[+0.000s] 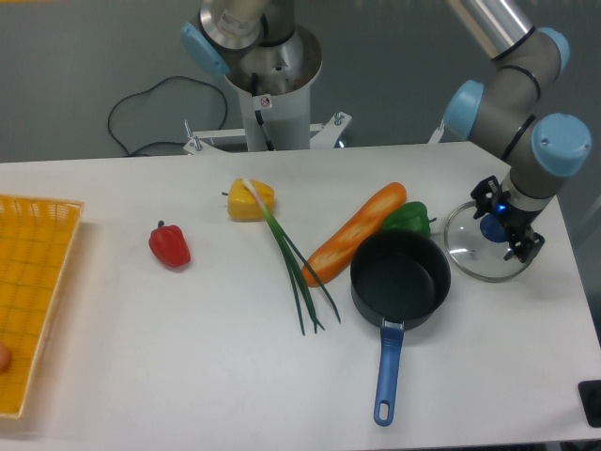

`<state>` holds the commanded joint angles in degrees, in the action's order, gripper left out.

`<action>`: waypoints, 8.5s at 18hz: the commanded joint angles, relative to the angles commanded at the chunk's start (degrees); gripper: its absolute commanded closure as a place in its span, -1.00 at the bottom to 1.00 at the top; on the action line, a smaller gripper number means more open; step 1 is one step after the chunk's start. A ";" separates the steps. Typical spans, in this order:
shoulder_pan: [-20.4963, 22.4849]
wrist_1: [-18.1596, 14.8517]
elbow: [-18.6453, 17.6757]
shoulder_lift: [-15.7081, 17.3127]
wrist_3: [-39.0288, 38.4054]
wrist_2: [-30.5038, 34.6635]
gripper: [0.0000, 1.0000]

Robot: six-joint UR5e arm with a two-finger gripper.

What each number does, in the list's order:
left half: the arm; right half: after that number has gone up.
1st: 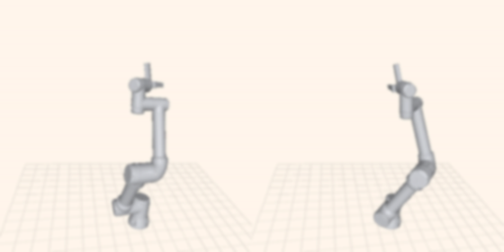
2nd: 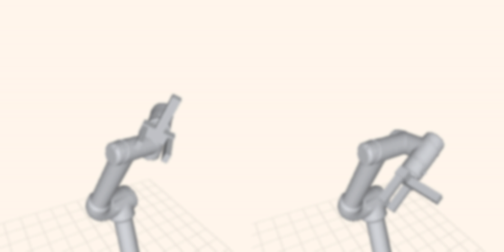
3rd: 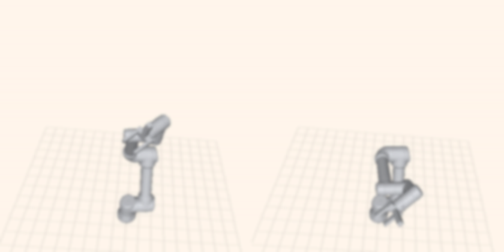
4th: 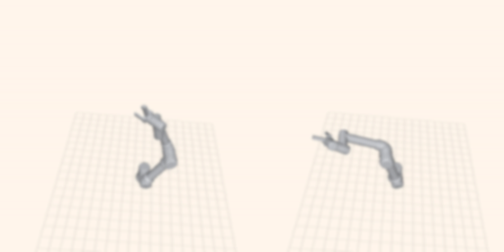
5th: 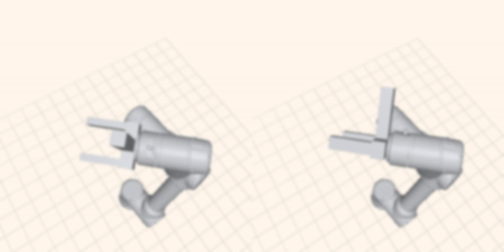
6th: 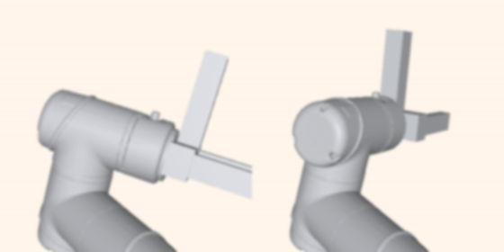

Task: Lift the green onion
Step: 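Lift the gripper up from above the glass lid, then move the open gripper over the green onion bunch, then lower the gripper and close it on the green onion stalks, then lift the green onions up off the table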

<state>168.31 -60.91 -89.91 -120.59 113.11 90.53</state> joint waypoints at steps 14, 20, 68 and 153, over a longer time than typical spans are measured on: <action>-4.22 0.00 -2.02 1.76 -11.25 -2.45 -1.00; -4.57 -0.09 -2.46 3.33 -21.00 -8.42 -1.00; -25.58 -12.30 -10.10 13.80 -83.76 -3.16 -1.00; -31.90 -23.46 1.22 6.77 -86.32 6.51 0.67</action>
<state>136.41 -84.37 -88.69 -113.82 26.79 97.03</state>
